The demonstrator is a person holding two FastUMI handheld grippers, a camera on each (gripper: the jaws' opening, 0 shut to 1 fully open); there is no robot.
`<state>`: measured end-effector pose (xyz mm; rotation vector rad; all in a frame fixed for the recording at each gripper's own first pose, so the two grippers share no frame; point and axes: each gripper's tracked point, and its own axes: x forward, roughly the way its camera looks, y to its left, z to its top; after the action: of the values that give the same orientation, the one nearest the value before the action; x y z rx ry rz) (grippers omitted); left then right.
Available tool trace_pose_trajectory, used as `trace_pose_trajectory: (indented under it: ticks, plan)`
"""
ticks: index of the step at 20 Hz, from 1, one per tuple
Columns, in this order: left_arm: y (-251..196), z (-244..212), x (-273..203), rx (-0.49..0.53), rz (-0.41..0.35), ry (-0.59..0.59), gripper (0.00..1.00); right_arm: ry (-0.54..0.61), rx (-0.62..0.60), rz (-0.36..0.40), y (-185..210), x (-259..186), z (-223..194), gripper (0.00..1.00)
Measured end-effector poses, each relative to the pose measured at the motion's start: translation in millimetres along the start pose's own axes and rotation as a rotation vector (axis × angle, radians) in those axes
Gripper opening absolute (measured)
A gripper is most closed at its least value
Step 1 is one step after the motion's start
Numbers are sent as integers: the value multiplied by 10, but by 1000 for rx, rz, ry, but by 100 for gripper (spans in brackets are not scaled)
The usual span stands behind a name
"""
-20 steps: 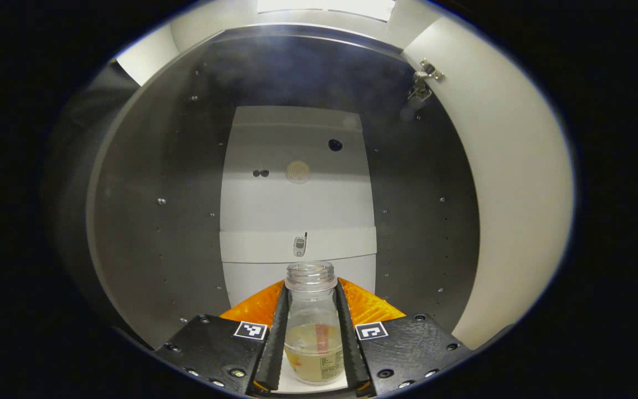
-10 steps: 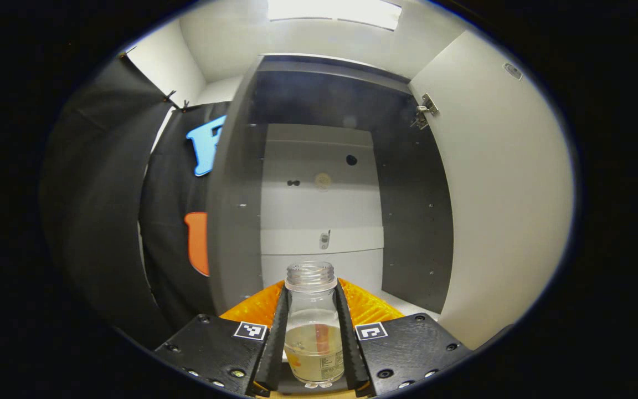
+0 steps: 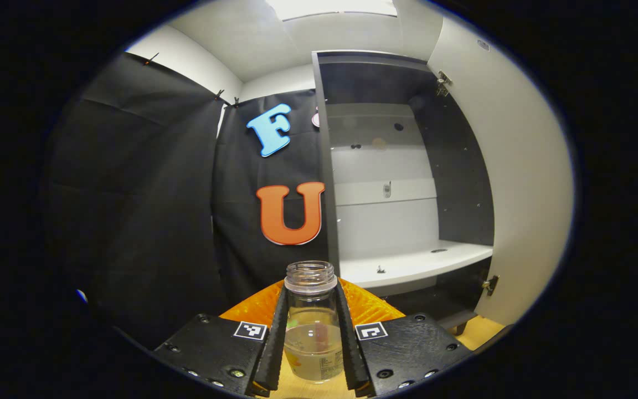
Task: Open the cabinet door with the right hand, grasp the bottle in the cabinet with the left hand and place it on the coaster, then close the cabinet door with the right hand.
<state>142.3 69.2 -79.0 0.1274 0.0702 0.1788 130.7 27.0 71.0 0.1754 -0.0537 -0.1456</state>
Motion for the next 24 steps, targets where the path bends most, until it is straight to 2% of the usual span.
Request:
trace_pose_trajectory:
  ticks: [4,8,11,15,24]
  plan:
    - [98,-601,-252,-64,47,81,43,5,1,-29,19,-14,-67,94]
    - [172,-1044,-404,-106,90,98,44,2,38,-42,63,-49,-7,94]
    - [302,-1317,-532,-81,160,103,43,4,37,-56,76,-71,17,94]
    - [310,-1427,-637,-59,179,41,43,11,5,-76,137,-89,26,94]
    - [305,-1691,-723,-98,188,62,43,46,-14,-103,174,-128,-27,92]
